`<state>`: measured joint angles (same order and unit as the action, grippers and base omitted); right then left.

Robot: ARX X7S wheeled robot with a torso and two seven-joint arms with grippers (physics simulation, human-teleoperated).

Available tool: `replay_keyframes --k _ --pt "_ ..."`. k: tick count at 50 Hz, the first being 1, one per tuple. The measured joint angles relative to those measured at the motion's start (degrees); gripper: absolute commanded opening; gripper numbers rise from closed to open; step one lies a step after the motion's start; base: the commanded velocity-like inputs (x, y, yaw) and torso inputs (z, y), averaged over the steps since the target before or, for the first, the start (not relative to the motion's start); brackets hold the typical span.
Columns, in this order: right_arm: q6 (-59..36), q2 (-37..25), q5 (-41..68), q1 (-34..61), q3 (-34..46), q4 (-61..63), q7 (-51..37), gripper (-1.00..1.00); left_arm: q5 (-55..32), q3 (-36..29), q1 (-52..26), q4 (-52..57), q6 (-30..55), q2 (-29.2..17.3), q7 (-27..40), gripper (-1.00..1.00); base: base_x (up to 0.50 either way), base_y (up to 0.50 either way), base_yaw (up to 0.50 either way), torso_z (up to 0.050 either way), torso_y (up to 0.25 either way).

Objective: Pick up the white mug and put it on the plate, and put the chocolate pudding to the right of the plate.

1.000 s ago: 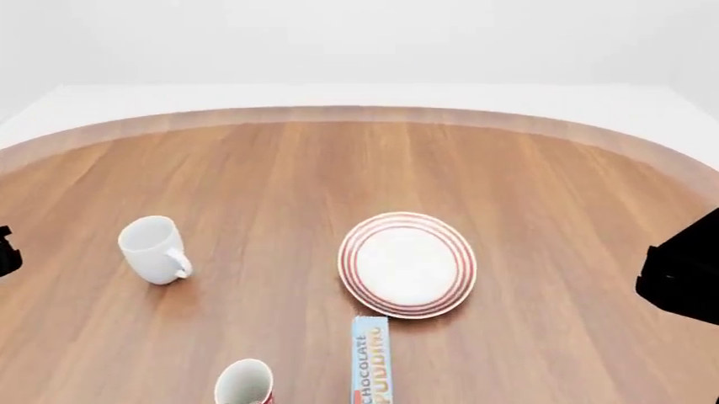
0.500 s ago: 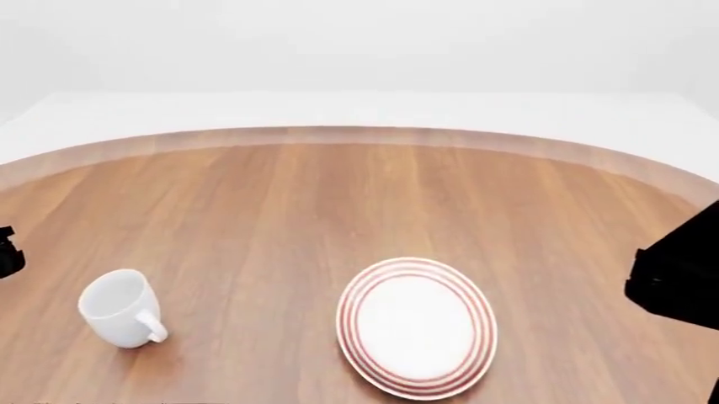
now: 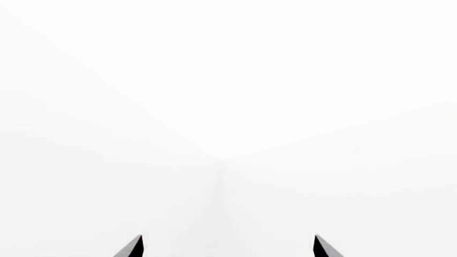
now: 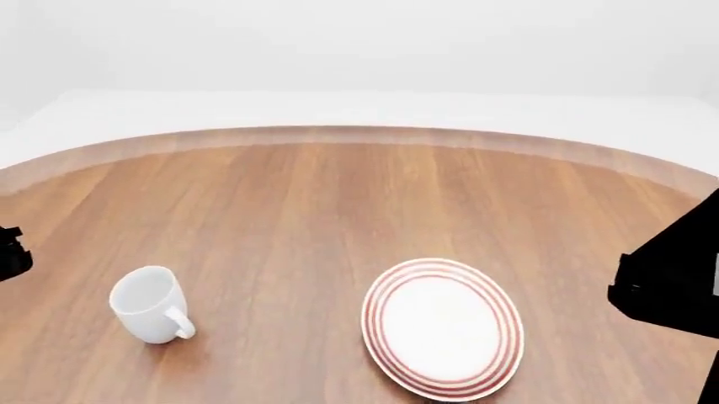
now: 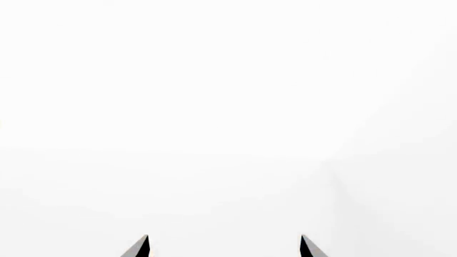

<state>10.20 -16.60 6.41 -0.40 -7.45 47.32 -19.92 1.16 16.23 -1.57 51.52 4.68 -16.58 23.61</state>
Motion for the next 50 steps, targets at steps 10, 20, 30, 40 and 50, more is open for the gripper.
replay_keyframes --k 10,20,30,40,50 --pt "0.5 -0.1 -1.0 -0.1 0.5 -0.3 -0.2 1.00 0.0 -0.4 0.1 -0.7 -0.3 -0.3 0.2 1.00 -0.01 0.31 0.00 0.000 0.000" --pt "0.5 -0.2 -1.1 -0.1 0.6 -0.7 -0.6 1.00 -0.6 -1.4 0.1 -1.3 0.5 -0.7 -0.3 1.00 0.00 0.00 0.00 0.000 0.000" --pt "0.3 -0.4 -1.1 0.0 0.7 -0.7 -1.0 1.00 0.1 -3.3 0.0 -1.5 2.2 -1.6 -1.2 1.00 0.00 0.00 0.00 0.000 -0.175" --pt "0.2 -0.7 -1.1 -0.1 1.0 -0.8 -1.2 1.00 0.7 -4.2 0.1 -1.4 3.3 -1.9 -1.3 1.00 0.00 0.00 0.00 0.000 -0.250" --pt "0.1 -0.9 -1.2 -0.2 1.2 -0.9 -1.5 1.00 0.7 -6.0 -0.3 -1.1 5.8 -1.6 -1.5 1.00 0.00 0.00 0.00 0.000 -0.026"
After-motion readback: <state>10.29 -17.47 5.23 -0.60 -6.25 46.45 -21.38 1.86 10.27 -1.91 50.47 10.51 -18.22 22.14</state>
